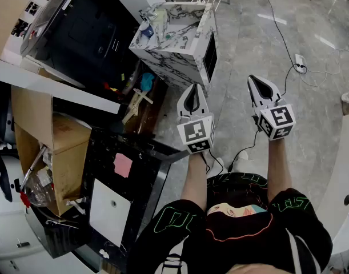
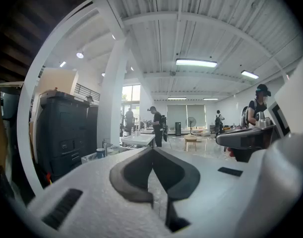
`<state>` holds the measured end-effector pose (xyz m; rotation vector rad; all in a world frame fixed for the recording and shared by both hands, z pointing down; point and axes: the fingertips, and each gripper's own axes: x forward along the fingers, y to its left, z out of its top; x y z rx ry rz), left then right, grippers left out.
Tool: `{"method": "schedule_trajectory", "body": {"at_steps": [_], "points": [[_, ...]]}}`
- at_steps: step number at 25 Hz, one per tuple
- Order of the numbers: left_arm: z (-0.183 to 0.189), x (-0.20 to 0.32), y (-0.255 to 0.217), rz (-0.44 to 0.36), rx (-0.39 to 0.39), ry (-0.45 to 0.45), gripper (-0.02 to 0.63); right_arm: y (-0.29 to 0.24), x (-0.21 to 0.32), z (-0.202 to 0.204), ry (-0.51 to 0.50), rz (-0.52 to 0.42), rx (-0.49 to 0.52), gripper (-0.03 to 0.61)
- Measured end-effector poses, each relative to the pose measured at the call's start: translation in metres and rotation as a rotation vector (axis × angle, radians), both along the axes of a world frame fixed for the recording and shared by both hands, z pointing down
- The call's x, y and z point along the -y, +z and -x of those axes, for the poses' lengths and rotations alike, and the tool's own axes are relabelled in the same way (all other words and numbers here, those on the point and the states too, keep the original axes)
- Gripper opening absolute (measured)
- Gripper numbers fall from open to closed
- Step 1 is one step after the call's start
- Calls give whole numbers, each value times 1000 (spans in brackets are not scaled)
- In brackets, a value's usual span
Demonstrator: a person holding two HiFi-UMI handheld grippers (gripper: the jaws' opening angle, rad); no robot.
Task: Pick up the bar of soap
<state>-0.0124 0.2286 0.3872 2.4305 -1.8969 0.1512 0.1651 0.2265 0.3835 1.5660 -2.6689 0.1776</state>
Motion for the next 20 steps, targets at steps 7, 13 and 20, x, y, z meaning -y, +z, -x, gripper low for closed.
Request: {"method": "schedule_trajectory", "body": {"at_steps": [7,13,20], "points": [[-17,4,-7,-10,0,-6,8,-10,8,-25,-8,-21,94,6],[-36,4,-14,-30,-2,-25,8,-17,10,-57,5,-33,122,6],[-77,-4,-19,-67,-22,-15,8,-23,1,-96,-4,-48,107,6]]}}
